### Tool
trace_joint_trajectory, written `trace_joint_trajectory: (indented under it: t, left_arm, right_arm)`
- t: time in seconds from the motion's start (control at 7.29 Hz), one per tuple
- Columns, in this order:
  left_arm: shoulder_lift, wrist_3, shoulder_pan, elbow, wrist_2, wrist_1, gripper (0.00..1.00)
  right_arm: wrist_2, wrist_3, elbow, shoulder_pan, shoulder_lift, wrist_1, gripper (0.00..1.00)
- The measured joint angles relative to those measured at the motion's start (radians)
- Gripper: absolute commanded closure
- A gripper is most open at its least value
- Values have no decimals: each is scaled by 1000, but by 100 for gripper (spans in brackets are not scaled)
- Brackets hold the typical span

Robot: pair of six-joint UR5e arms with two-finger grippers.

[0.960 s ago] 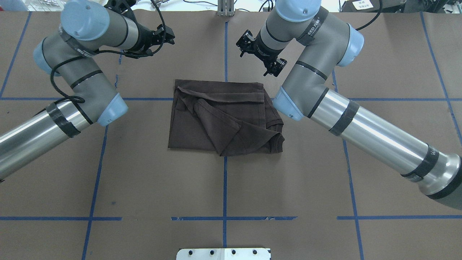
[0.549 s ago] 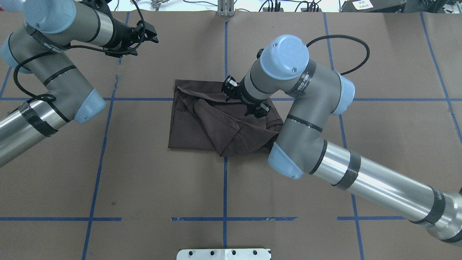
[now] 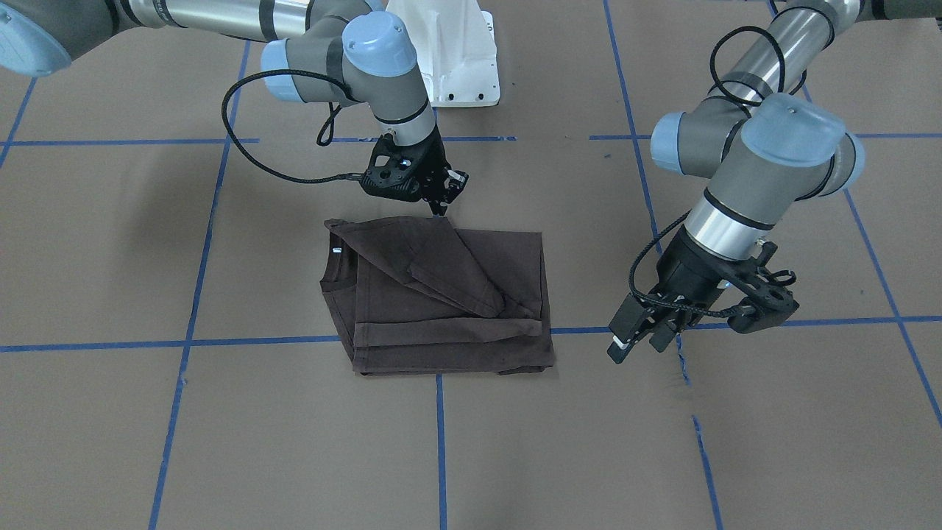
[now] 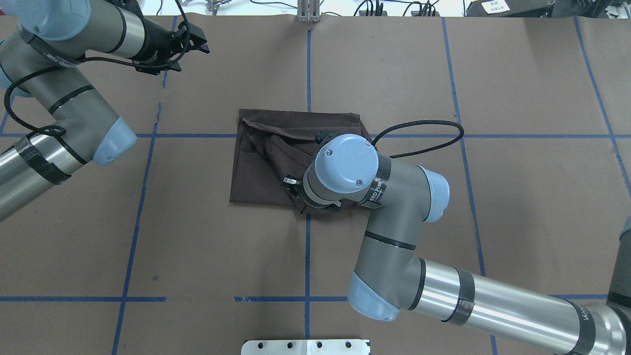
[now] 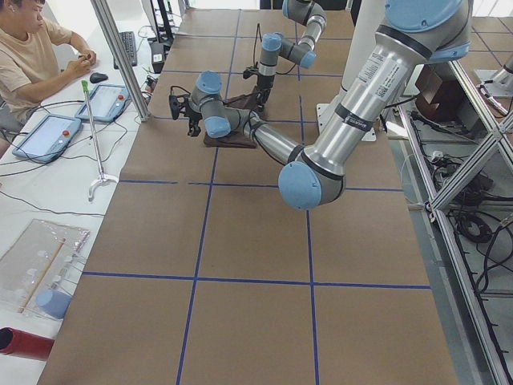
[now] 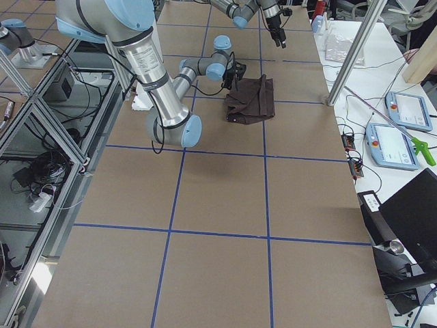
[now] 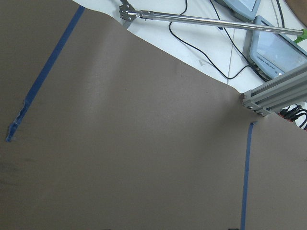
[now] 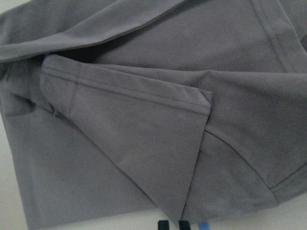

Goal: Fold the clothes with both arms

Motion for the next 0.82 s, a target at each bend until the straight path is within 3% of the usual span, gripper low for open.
trace_joint_trajectory:
  t: [0.41,0.82]
  left_arm:
    - [15,-8,-2,-4,-2,1,15]
    - [20,-10,-2,-6,-2,3,15]
  right_arm:
    - [-89,-412,-6,-39,15,-52,72]
    - [-130,-607,-43,-64,25,-76,69]
